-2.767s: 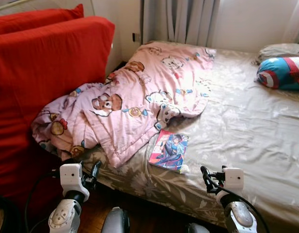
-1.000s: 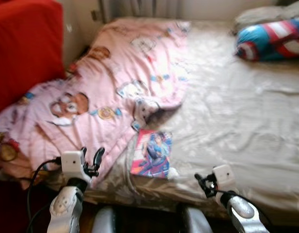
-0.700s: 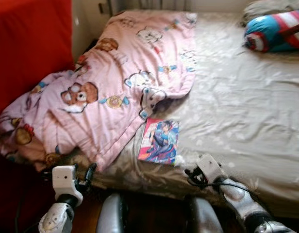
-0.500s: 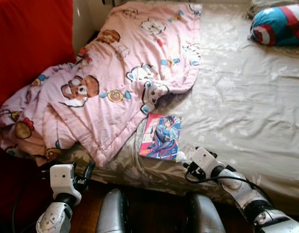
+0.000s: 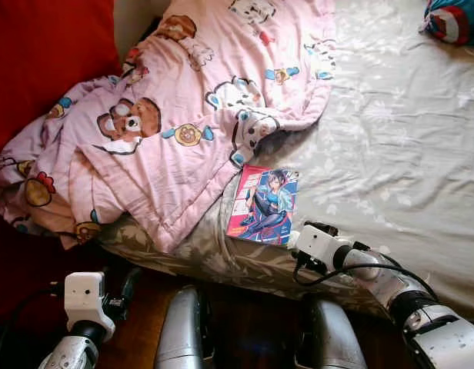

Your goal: Clean up the room

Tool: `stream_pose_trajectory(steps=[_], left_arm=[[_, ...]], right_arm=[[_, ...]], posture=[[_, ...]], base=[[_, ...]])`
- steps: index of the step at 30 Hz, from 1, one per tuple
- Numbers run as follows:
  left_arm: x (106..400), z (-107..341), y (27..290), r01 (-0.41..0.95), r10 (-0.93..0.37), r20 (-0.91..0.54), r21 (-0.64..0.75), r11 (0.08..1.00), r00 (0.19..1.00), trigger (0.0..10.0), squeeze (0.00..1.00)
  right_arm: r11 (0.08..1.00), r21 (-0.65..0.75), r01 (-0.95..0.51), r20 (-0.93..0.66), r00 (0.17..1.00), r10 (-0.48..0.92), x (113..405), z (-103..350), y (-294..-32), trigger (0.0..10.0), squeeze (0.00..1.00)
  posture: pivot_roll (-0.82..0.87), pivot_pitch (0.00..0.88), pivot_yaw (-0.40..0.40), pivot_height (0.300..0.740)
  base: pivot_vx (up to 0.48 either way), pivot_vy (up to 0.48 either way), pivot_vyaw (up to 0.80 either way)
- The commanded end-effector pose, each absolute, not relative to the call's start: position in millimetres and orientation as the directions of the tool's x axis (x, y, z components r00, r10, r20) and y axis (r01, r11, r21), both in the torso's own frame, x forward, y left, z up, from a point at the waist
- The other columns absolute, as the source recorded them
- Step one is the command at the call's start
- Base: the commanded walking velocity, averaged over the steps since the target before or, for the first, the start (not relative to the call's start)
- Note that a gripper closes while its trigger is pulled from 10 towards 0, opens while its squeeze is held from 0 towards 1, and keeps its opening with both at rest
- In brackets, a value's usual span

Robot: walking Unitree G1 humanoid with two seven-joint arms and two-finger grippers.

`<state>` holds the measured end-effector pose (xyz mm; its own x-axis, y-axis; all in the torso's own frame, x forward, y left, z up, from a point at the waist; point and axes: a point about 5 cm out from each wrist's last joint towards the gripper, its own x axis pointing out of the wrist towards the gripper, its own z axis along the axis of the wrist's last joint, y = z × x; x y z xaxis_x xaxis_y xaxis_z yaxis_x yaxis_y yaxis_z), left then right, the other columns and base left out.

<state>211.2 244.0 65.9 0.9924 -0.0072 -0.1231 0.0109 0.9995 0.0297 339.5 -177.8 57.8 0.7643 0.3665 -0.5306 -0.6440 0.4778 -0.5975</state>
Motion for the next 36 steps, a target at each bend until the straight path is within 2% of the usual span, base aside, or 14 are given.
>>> stream_pose_trajectory(steps=[1,4,5,9,10,11,36], left_arm=[[204,63,251,-0.002,0.007,-0.153,0.033,0.999,0.988,10.0,0.0],[203,64,251,-0.002,0.008,-0.158,0.036,0.999,0.987,10.0,0.0],[203,65,252,-0.001,0.007,-0.16,0.038,0.999,0.987,10.0,0.0],[202,65,251,0.001,0.006,-0.165,0.04,0.999,0.986,10.0,0.0],[202,66,251,0.001,0.005,-0.166,0.04,0.999,0.986,10.0,0.0],[202,66,251,0.002,0.005,-0.166,0.041,0.999,0.986,10.0,0.0],[196,70,251,0.005,0.005,-0.18,0.055,0.998,0.984,10.0,0.0]], right_arm=[[0.467,-0.583,-0.664,-0.571,0.745,0.346,334,49,-181,4.5,0.0],[0.472,-0.584,-0.661,-0.569,0.747,0.343,334,48,-181,4.9,0.0],[0.474,-0.573,-0.669,-0.571,0.741,0.354,332,46,-179,10.0,0.0],[0.459,-0.575,-0.678,-0.581,0.733,0.355,329,42,-177,10.0,0.0],[0.462,-0.574,-0.676,-0.579,0.734,0.354,329,42,-177,4.7,0.0],[0.465,-0.574,-0.675,-0.578,0.735,0.354,329,42,-177,0.0,0.0],[0.488,-0.588,-0.645,-0.554,0.761,0.339,327,37,-171,0.0,0.0]], posture=[[0.2,0.314,0.072,0.595],[0.21,0.313,0.076,0.595],[0.21,0.314,0.077,0.595],[0.21,0.314,0.077,0.595],[0.21,0.314,0.077,0.595],[0.21,0.314,0.077,0.595],[0.25,0.329,0.099,0.595]], base=[[0.0,0.0,0.0],[0.0,0.0,0.0],[0.0,0.0,0.0],[0.0,0.0,0.0],[0.0,0.0,0.0],[0.0,0.0,0.0],[0.0,0.0,0.0]])
